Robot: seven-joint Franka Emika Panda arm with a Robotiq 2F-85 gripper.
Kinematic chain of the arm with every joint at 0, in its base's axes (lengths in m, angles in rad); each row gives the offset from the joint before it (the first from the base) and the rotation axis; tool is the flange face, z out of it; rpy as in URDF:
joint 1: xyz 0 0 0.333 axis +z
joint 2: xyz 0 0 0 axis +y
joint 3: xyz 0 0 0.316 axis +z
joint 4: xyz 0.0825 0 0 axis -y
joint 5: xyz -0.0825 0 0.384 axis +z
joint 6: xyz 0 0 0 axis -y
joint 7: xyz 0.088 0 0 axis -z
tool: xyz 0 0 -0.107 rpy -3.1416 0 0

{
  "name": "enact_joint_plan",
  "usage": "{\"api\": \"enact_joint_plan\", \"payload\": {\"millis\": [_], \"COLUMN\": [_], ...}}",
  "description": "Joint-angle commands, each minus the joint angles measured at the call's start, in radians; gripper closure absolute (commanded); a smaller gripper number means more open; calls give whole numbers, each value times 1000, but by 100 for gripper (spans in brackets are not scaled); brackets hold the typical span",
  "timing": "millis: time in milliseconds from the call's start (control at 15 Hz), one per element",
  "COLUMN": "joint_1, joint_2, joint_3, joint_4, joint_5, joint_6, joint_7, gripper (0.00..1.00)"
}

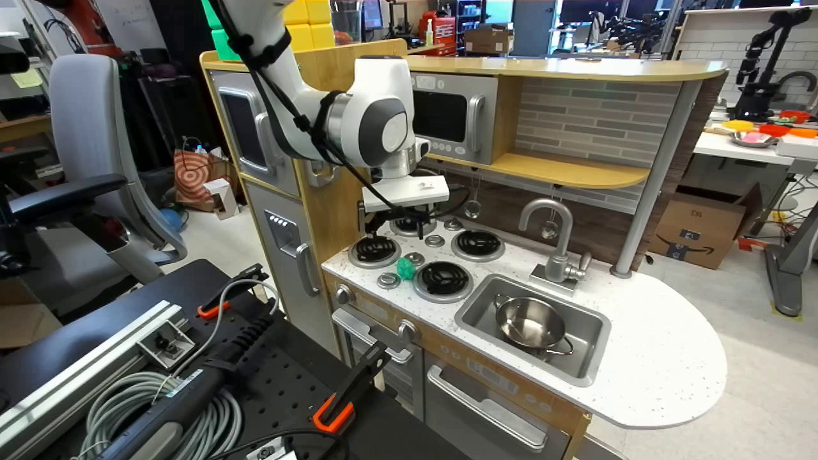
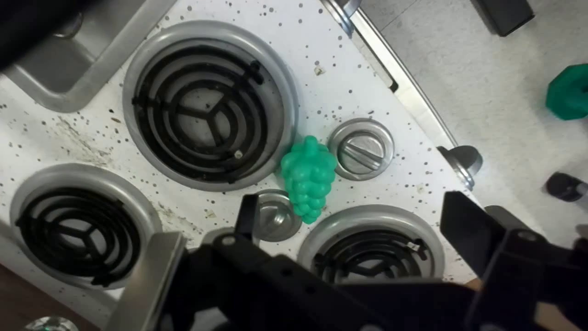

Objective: Put the thing on the stove inside the pot in the sink

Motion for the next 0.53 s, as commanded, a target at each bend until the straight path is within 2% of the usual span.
{"api": "enact_joint_plan", "payload": {"millis": [0,200,267,467], "joint_1": [-27,-67,-42,19], "joint_2": [0,-2,8,70], "joint_3": [30,73,45,-15], "joint_4": [8,14,21,72], "joint_5": [21,39,29,12], "joint_6": [-38,-82,-32,13], "joint_7": [-64,-138,-100,-22], "gripper": [0,0,0,0]}}
